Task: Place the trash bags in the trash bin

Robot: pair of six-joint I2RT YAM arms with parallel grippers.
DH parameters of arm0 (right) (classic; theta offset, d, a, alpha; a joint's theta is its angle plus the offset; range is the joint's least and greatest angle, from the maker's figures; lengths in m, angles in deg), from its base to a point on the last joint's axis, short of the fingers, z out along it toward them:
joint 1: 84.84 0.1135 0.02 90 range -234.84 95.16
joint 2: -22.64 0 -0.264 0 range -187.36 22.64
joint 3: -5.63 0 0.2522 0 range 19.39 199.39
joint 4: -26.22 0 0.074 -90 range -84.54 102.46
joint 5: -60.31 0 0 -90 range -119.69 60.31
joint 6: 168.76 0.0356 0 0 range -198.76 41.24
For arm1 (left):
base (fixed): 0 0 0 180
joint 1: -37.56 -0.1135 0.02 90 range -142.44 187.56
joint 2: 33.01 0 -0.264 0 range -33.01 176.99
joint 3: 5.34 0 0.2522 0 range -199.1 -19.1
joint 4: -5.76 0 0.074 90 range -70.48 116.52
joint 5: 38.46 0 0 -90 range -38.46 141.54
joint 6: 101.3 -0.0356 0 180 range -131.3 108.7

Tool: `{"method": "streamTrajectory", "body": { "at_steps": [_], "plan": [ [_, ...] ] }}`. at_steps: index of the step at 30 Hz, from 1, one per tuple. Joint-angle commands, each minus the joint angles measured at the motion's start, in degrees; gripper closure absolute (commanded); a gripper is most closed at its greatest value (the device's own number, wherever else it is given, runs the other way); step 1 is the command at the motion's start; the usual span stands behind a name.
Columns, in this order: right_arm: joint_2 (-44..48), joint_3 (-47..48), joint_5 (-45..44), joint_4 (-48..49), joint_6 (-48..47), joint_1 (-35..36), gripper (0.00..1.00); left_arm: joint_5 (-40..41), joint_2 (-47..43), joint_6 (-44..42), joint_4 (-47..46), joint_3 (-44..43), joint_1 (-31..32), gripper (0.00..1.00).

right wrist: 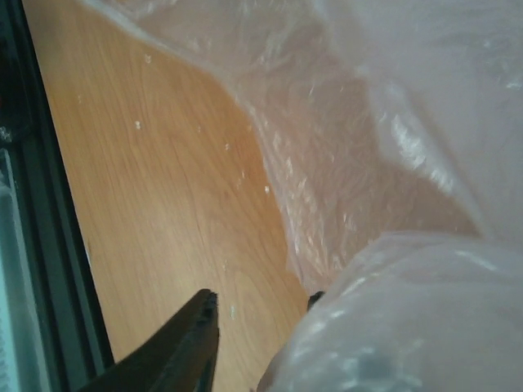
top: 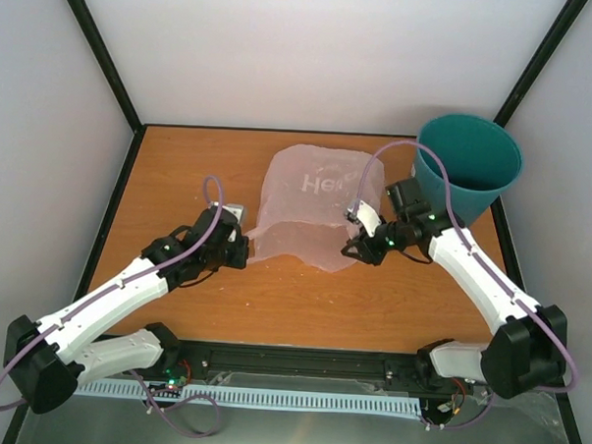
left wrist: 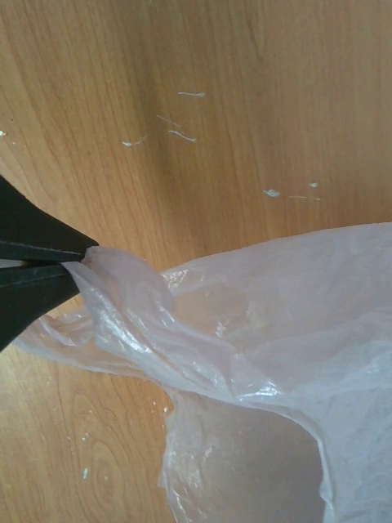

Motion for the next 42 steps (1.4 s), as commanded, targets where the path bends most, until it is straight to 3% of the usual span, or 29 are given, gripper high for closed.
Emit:
{"method": "streamTrajectory", "body": {
  "at_steps": [1, 5, 10, 13, 22, 26, 31, 37, 42],
  "plan": [
    [6.96, -3.47, -2.57, -2.48, -2.96, 0.29, 0.62, -0.34, -1.24, 1.87, -1.3, 1.27, 0.13, 0.99],
    [13.27, -5.13, -1.6, -2.45, -1.94, 0.28, 0.47, 0.66, -1.04, 1.98, -2.08, 1.87, 0.13, 0.99],
    [15.31, 1.42, -2.76, -11.51, -4.54, 0.28, 0.32, 1.31, -1.14, 2.47, -3.08, 3.07, 0.13, 0.99],
    [17.1, 5.04, -3.2, -14.82, -4.15, 0.26, 0.31, 1.0, -1.92, 3.14, -3.6, 4.18, 0.1, 0.99],
    [15.92, 9.14, -13.19, -11.44, 2.21, -0.67, 0.33, 4.5, -7.44, 5.33, -3.3, 7.71, 0.12, 0.99],
    [15.21, 10.58, -12.39, -14.21, 3.24, -0.85, 0.33, 5.63, -9.1, 6.35, -2.4, 7.89, 0.13, 0.99],
    [16.56, 6.77, -20.07, -9.57, 4.0, -0.88, 0.35, 4.11, -9.75, 5.56, -3.66, 8.53, 0.12, 0.99],
    [9.41, 1.12, -34.23, -1.41, 2.78, -0.87, 0.37, 4.31, -10.67, 5.13, -4.65, 9.51, 0.08, 0.99],
    [4.28, 1.58, -31.95, 0.05, 2.62, -0.87, 0.29, 4.53, -12.27, 4.76, -5.27, 10.02, 0.06, 0.99]
  ]
}}
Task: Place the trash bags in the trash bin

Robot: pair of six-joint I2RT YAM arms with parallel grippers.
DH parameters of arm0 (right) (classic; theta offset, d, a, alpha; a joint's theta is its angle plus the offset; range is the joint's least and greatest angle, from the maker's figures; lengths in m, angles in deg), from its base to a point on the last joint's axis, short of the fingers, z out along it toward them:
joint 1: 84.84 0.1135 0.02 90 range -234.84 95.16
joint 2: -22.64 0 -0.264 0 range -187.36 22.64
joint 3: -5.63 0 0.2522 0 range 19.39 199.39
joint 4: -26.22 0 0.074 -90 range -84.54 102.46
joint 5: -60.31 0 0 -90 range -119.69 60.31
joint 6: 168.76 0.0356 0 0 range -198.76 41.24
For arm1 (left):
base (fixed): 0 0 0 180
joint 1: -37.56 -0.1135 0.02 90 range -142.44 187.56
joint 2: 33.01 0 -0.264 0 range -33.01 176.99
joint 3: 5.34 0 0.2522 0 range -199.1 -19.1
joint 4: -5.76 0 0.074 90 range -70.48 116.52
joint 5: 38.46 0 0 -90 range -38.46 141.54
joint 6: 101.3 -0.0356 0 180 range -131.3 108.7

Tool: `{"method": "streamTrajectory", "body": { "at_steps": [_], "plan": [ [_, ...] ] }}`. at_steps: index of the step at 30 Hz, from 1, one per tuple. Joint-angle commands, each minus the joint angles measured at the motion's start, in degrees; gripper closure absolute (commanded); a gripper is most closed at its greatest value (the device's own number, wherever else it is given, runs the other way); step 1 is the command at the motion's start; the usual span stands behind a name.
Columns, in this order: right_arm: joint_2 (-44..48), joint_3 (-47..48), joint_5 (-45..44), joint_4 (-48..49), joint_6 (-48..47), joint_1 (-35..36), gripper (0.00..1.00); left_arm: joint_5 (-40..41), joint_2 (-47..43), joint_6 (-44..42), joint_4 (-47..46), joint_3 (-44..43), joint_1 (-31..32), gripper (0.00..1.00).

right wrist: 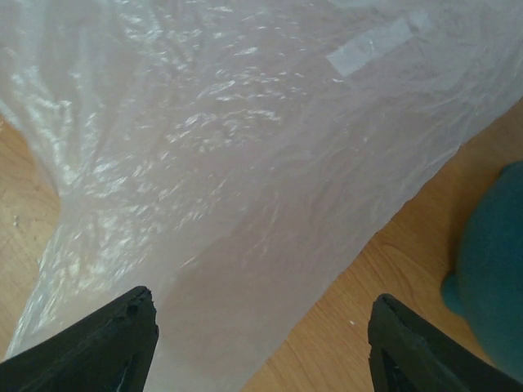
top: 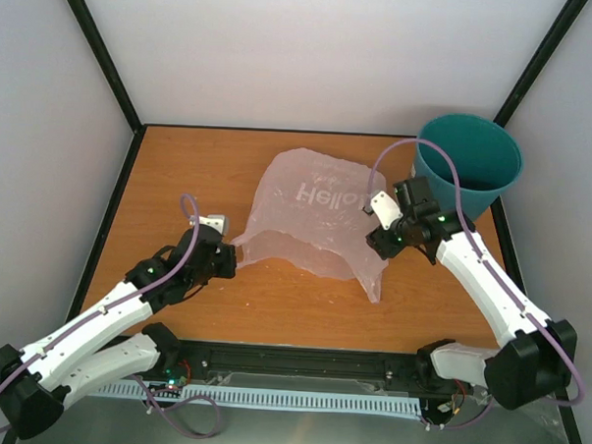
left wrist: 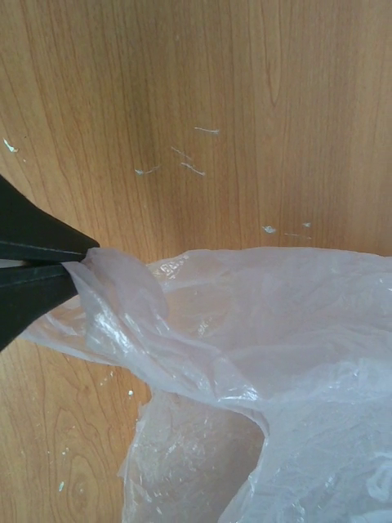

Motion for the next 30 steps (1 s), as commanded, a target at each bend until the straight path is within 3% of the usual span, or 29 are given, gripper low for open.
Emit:
{"method": "streamTrajectory", "body": {
  "at_steps": [1, 10, 19, 30],
  "plan": [
    [-3.01, 1.02, -1.18, 3.56, -0.4, -0.14, 0.27, 0.56, -1.66, -0.23, -2.34, 0.1, 0.12, 0.99],
    [-16.3, 13.3, 8.62, -0.37, 1.13, -3.49, 0.21, 1.14, -1.81, -0.08, -2.44, 0.12, 0.17, 0.99],
    [-16.06, 14.12, -3.06, 0.89, 1.17, -3.83, 0.26, 1.03, -4.91, -0.41, -2.91, 0.27, 0.13, 0.99],
    [-20.84, 15.87, -2.34, -1.64, 2.15, -2.89, 0.36, 1.34, -8.1, -0.09, -3.23, 0.74, 0.22, 0.99]
  ]
}}
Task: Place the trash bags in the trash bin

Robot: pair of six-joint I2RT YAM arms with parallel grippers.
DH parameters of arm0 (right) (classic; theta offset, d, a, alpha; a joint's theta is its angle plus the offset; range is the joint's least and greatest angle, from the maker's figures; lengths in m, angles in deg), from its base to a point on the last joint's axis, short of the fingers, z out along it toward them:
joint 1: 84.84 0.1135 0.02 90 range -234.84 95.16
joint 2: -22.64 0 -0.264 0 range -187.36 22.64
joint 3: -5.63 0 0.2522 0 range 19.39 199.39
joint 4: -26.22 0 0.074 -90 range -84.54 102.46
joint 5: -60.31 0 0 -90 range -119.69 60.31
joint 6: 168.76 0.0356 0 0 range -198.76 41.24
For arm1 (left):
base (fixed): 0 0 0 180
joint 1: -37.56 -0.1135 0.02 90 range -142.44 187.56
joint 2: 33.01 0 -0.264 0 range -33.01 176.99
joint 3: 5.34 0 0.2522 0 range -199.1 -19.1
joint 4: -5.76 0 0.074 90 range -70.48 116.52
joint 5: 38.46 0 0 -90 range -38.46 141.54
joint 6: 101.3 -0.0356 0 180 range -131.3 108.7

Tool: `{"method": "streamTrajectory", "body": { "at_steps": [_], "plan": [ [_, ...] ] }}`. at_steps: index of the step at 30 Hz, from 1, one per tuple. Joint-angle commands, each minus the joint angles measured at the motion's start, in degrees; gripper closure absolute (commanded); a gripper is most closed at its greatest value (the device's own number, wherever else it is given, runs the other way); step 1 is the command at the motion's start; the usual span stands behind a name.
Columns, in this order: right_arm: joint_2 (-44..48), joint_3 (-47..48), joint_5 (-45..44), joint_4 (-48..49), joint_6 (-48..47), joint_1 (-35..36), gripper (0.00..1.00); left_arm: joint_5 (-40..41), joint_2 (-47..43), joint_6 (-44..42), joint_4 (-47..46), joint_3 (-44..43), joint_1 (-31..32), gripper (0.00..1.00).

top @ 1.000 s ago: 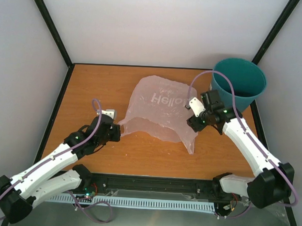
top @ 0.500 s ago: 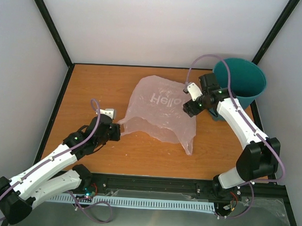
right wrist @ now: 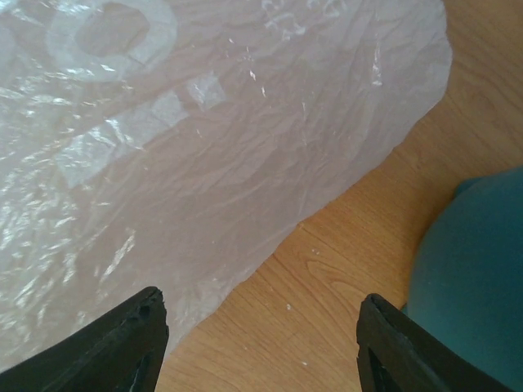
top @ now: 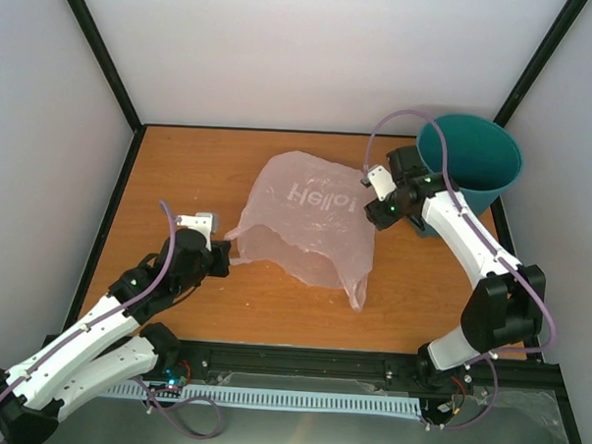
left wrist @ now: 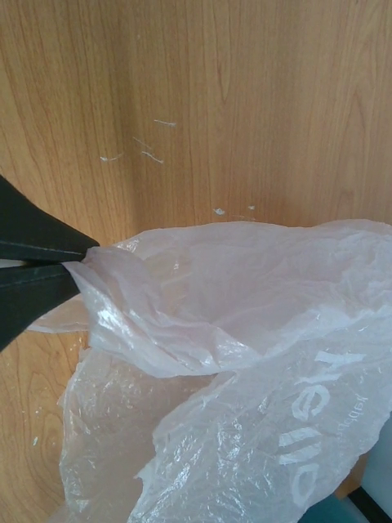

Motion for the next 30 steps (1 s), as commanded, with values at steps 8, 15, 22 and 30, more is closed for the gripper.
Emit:
{"method": "streamTrajectory", "body": {
  "at_steps": [8, 15, 22, 30],
  "plan": [
    [-12.12, 7.39, -3.66, -1.57, 1.4, 5.39, 0.46, 0.44, 0.05, -0.13, -1.57, 0.13, 0.17, 0.99],
    [-23.25, 19.09, 0.14, -3.26, 0.63, 7.9, 0.46, 4.08, -1.36, 1.87, 0.15, -0.28, 0.17, 0.99],
    [-35.47, 37.97, 3.44, -6.88, -1.05, 12.21, 0.47, 8.67, -5.17, 4.31, 2.39, -0.61, 0.17, 0.99],
    [-44.89, 61.98, 7.3, -15.02, 0.66, 16.76, 0.47, 18.8, -12.46, 11.51, 8.05, -1.28, 0.18, 0.99]
  ]
}}
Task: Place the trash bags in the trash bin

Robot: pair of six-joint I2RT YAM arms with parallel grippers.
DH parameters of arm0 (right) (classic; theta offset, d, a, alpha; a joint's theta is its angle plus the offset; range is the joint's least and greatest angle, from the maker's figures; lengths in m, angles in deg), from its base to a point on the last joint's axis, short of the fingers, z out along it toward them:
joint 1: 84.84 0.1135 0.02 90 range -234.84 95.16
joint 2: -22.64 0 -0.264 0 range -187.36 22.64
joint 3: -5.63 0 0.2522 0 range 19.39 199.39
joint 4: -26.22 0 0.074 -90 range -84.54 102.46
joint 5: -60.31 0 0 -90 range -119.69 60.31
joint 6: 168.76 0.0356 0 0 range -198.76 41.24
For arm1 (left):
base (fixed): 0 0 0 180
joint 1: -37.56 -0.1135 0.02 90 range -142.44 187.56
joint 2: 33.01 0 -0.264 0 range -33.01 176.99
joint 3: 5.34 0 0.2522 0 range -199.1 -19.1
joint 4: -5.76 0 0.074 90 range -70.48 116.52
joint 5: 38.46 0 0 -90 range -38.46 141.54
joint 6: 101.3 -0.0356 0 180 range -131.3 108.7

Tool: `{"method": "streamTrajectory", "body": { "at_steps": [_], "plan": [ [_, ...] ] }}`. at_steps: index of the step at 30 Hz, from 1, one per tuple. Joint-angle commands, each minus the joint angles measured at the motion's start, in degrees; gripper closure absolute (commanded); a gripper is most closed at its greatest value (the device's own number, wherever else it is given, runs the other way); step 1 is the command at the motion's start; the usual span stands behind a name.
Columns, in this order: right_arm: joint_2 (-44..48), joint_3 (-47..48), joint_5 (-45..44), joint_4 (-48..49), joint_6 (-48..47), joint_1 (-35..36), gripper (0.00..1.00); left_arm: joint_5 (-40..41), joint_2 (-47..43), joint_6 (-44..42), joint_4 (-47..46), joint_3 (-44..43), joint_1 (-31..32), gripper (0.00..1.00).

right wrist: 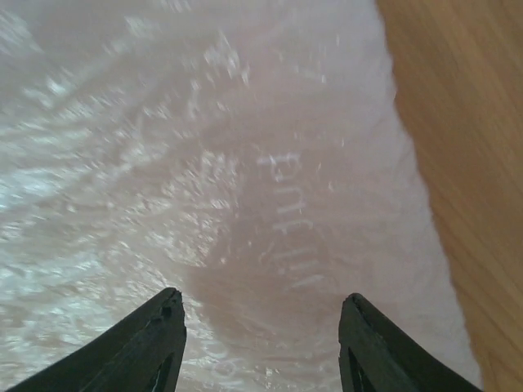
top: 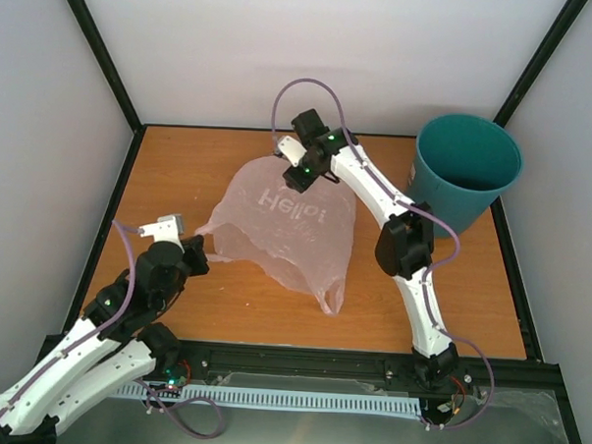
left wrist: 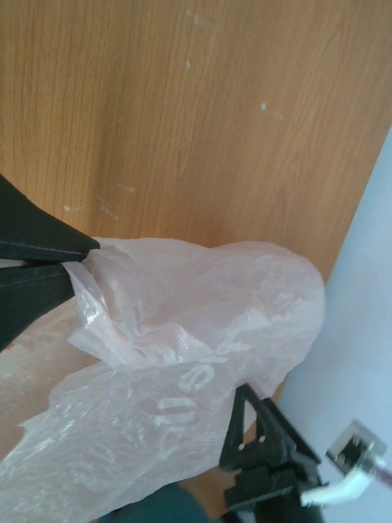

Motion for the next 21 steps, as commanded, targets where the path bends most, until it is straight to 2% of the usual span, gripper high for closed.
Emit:
{"method": "streamTrajectory", "body": {
  "at_steps": [1, 6, 9, 12, 16, 21],
  "plan": [
    [0.83, 8.85, 4.35, -6.1, 1.54, 1.31, 0.47, 9.04, -3.55, 7.04, 5.57, -1.57, 0.12, 0.99],
    [13.35, -0.29, 5.64, -3.86, 2.7, 1.07, 0.44, 17.81, -6.39, 17.01, 13.94, -3.72, 0.17, 0.99],
    [22.45, -8.82, 5.55, -1.61, 2.8, 0.53, 0.41, 18.34, -6.85, 17.33, 14.3, -3.81, 0.17, 0.99],
    [28.46, -12.15, 3.99, -2.59, 3.05, -1.14, 0.38, 16.86, -6.34, 14.82, 12.04, -3.26, 0.17, 0.99],
    [32.83, -11.36, -1.83, -5.66, 2.35, -5.86, 0.32, 7.59, -5.05, 4.65, 2.34, -0.54, 0.12, 0.99],
    [35.3, -10.94, -3.52, -8.89, 0.11, -16.29, 0.25, 3.77, -2.06, 1.87, -0.96, 0.37, 0.17, 0.99]
  ]
}}
